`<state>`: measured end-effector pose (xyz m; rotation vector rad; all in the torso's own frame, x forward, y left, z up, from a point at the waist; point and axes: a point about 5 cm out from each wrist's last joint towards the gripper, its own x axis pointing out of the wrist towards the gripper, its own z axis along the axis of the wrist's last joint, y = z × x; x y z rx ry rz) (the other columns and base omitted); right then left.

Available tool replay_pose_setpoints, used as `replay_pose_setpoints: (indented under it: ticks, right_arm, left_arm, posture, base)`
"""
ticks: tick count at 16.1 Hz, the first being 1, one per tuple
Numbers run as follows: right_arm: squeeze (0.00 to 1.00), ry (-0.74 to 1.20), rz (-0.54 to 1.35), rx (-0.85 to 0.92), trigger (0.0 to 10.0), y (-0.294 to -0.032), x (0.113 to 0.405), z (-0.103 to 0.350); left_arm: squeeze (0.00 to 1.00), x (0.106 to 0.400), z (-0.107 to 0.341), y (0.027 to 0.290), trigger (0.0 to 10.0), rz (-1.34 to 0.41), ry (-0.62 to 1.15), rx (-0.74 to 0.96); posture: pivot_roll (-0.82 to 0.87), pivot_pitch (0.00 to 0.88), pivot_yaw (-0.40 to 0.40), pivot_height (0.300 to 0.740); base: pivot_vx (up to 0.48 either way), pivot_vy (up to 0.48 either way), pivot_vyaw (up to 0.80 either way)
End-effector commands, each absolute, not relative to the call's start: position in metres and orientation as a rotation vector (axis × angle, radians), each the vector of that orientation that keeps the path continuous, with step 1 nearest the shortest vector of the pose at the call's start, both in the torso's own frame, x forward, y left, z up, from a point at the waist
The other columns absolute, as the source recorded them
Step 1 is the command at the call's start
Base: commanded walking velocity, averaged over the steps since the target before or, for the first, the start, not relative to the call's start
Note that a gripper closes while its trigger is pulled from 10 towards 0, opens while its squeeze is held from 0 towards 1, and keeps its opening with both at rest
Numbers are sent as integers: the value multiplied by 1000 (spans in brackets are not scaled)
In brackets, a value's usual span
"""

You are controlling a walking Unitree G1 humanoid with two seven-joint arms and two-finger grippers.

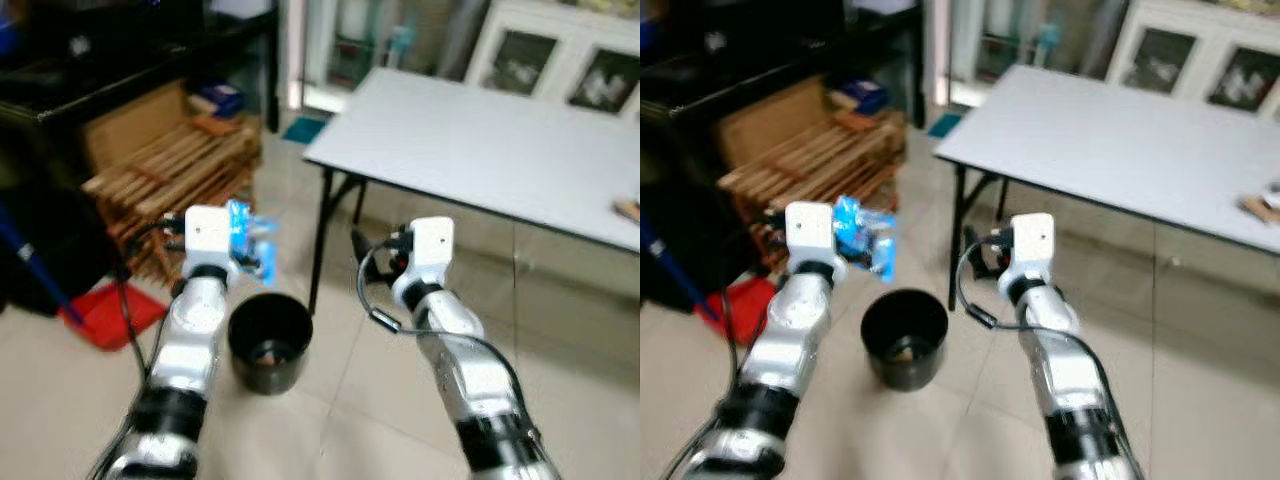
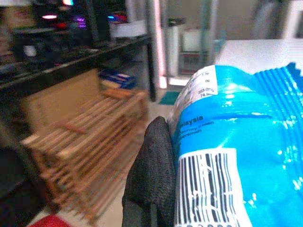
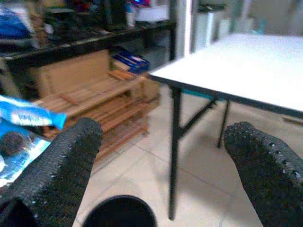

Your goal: Picking trash to rubbish bin

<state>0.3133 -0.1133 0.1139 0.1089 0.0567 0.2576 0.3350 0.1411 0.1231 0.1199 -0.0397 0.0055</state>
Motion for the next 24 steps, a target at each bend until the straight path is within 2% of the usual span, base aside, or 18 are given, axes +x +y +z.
replay_pose_setpoints:
  ticks: [1, 16, 19, 24]
  right_arm:
    - [0, 49, 267, 122, 10000, -110, 315, 118]
    - [0, 57, 302, 120, 10000, -108, 313, 114]
    - [0, 173, 308, 49, 10000, -118, 299, 78]
    - [0, 329, 277, 58, 10000, -134, 284, 36]
  left_arm:
    - [0, 335, 125, 148, 10000, 18, -41, 132]
    - [0, 336, 127, 145, 10000, 3, -55, 144]
    - [0, 327, 104, 143, 10000, -61, -18, 185]
    - [0, 313, 59, 156, 10000, -127, 155, 252]
  posture:
    - [-23, 66, -45, 740]
    - [-18, 63, -45, 740]
    - [-21, 66, -44, 740]
    - [-23, 64, -43, 740]
  base:
    - [480, 0, 0]
    - [462, 0, 0]
    - [0, 0, 0]
    - [0, 0, 0]
